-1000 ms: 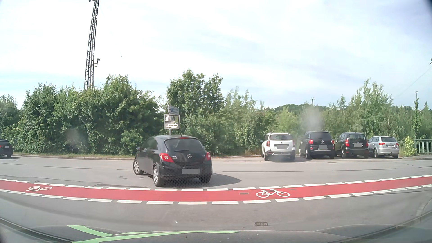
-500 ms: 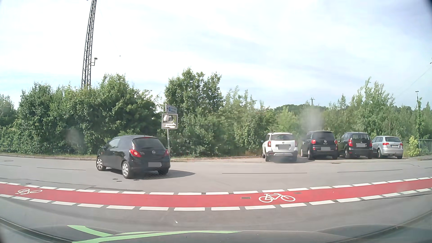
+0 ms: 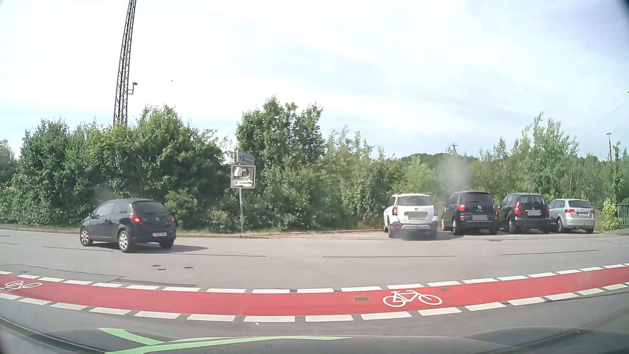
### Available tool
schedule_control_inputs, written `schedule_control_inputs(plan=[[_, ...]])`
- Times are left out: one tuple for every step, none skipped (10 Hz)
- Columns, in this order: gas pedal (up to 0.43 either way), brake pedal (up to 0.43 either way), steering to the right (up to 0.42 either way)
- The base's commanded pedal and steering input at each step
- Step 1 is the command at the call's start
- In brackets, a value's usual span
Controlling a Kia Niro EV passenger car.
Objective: Follow the waypoints while adhering to traffic rules and regulations
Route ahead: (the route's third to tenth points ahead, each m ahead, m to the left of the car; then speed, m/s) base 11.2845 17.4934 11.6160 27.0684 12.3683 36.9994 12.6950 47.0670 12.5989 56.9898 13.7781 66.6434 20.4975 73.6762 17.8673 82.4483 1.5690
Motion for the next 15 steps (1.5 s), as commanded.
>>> schedule_control_inputs(plan=[[0.0, 0.006, 0.016], [0.0, 0.012, 0.016], [0.0, 0.03, 0.016], [0.0, 0.049, 0.016], [0.0, 0.061, 0.015], [0.0, 0.091, 0.015], [0.0, 0.11, 0.015], [0.0, 0.134, 0.013], [0.0, 0.159, 0.011], [0.0, 0.171, 0.01], [0.0, 0.183, 0.008], [0.0, 0.183, 0.005], [0.0, 0.183, 0.001], [0.0, 0.189, -0.003], [0.0, 0.195, -0.01]])
